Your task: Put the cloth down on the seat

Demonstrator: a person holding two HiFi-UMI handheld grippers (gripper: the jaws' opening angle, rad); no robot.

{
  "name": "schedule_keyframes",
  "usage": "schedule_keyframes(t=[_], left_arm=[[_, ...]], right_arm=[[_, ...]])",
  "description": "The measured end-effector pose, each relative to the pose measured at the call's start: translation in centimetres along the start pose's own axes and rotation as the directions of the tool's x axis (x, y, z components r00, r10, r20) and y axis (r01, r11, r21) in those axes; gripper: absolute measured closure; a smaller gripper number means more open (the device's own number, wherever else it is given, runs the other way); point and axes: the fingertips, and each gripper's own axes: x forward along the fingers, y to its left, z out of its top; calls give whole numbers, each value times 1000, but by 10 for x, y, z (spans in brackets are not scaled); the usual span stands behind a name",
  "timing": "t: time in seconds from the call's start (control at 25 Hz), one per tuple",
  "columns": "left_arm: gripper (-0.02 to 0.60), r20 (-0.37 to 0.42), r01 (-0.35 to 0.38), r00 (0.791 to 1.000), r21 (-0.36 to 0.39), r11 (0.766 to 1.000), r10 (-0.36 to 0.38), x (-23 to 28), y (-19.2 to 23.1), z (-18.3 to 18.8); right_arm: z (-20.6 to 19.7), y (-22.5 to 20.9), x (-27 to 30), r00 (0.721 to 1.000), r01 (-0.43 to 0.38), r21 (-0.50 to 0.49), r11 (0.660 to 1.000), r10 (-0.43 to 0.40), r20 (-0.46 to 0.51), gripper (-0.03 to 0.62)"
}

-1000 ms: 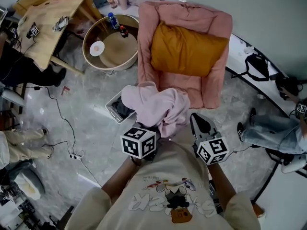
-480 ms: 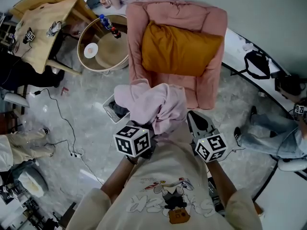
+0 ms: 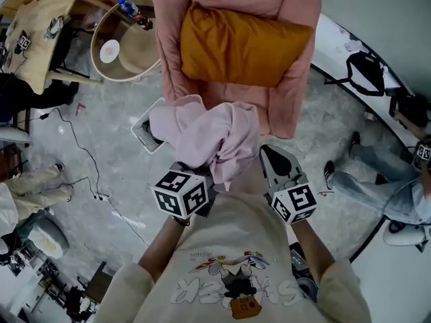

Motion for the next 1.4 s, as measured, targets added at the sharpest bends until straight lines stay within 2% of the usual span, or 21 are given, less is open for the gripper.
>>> schedule_keyframes(t=[0.24, 0.48, 0.8, 1.04, 1.4], left_arm=[[215, -13, 0, 1000, -10, 1000, 0, 38, -1, -9], [215, -2, -22, 1000, -74, 997, 22, 70, 10, -17], [215, 5, -46, 999, -108, 993, 47, 102, 41, -25], [215, 3, -49, 999, -120, 992, 50, 132, 60, -29], [215, 13, -43, 999, -169, 985, 46, 174, 83, -45]], right_arm=[[-6, -23, 13, 998, -46, -38, 998, 44, -50, 569], [-14, -44, 30, 986, -135, -82, 988, 125, -113, 569], [-26, -55, 62, 975, -183, -91, 979, 169, -144, 569], [-43, -74, 81, 974, -168, -76, 983, 154, -164, 569], [-72, -112, 117, 985, -71, -37, 997, 65, -163, 569]])
